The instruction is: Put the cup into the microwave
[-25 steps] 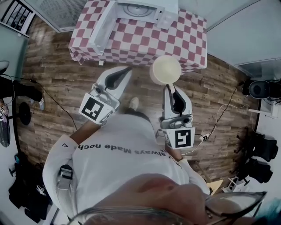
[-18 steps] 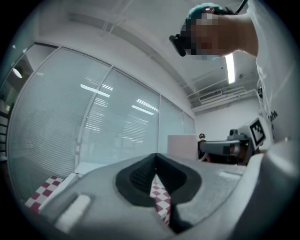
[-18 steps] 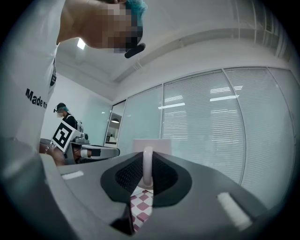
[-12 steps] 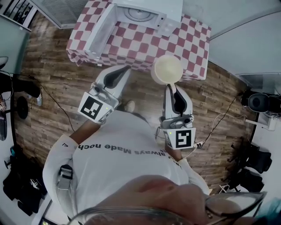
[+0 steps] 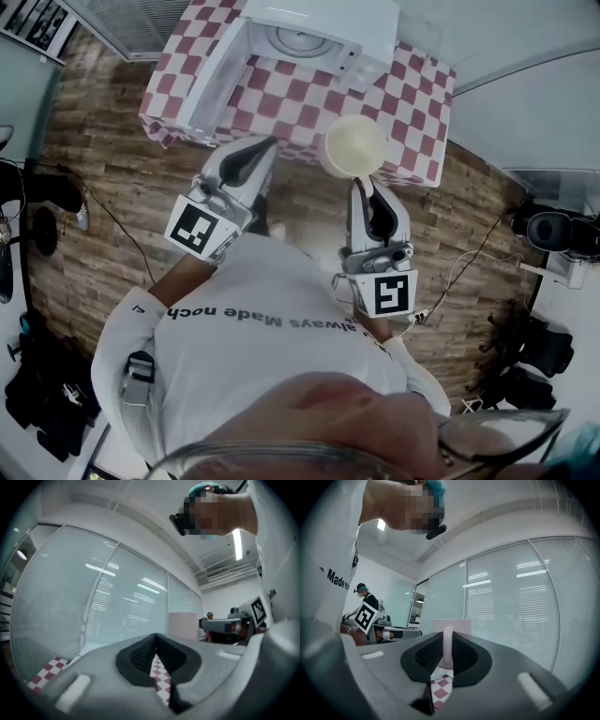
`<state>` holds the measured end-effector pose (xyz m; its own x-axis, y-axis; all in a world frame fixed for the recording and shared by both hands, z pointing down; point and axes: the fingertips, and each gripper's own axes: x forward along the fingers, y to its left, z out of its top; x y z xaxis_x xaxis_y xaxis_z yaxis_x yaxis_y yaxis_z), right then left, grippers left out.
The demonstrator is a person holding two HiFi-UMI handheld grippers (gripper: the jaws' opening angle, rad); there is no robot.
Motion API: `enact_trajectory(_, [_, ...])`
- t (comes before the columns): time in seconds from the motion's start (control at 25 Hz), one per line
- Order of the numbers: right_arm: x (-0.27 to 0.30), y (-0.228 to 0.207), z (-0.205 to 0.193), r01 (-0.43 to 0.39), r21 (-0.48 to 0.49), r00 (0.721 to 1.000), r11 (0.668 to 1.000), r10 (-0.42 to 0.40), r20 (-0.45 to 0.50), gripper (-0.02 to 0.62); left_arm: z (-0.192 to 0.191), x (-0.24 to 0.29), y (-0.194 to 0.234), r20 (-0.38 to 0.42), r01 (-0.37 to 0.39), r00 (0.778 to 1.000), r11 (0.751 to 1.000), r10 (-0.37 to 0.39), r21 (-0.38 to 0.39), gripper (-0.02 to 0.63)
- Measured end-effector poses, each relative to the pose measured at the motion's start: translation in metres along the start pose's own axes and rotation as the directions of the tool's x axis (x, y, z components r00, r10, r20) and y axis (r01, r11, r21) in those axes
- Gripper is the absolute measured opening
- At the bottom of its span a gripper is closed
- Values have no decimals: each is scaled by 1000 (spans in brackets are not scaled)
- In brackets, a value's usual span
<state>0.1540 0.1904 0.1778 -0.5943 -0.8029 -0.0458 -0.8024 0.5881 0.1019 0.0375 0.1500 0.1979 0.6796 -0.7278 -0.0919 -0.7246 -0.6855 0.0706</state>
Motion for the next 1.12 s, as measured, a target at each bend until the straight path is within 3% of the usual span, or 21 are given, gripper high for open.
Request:
enact_trajectory(0.72, [215,-70,-8,-3,-30,1000,1000,3,12,35,12,107,193,49,2,999,1000,-2,1,5])
enact_trajectory(1.12, [283,-88,-19,32,-30,999,999,-32,12,35,-1,140,260,30,36,999,999,-36,-16,5])
